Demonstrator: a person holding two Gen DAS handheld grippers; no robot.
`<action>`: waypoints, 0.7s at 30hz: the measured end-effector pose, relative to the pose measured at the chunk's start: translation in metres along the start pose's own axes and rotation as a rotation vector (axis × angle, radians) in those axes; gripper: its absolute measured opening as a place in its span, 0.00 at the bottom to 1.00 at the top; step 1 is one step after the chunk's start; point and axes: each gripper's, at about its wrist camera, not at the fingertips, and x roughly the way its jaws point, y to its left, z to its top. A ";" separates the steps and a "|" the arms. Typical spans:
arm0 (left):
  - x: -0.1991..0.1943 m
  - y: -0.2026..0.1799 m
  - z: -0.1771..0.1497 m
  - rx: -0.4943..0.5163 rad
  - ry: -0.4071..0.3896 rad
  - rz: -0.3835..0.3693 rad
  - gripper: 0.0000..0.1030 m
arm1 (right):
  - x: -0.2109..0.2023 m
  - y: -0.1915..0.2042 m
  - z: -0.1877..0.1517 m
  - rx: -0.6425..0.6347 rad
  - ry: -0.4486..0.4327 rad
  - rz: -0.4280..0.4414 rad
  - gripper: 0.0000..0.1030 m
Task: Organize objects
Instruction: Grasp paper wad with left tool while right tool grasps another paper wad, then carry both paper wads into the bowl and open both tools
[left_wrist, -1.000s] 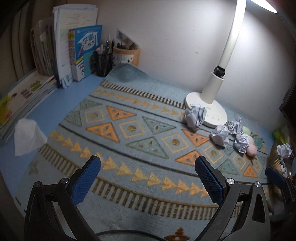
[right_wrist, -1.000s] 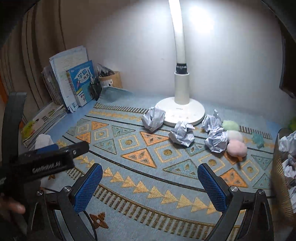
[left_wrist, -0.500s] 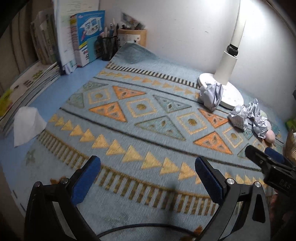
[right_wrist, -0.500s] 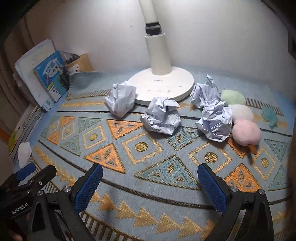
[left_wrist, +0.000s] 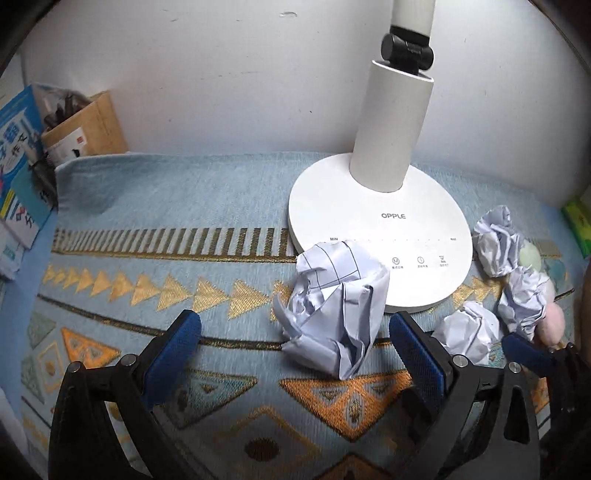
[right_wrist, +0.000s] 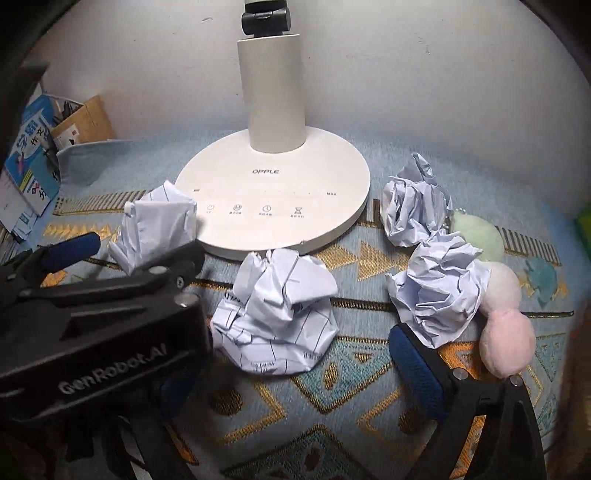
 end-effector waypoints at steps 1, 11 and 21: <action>0.004 0.000 0.000 0.002 0.007 0.001 0.99 | -0.001 -0.001 0.002 0.011 -0.020 0.013 0.81; -0.003 0.018 -0.011 -0.090 -0.013 0.004 0.44 | -0.033 -0.021 -0.015 -0.025 -0.079 0.099 0.58; -0.095 -0.046 -0.020 -0.125 -0.125 -0.206 0.43 | -0.146 -0.102 -0.075 -0.011 -0.194 0.092 0.58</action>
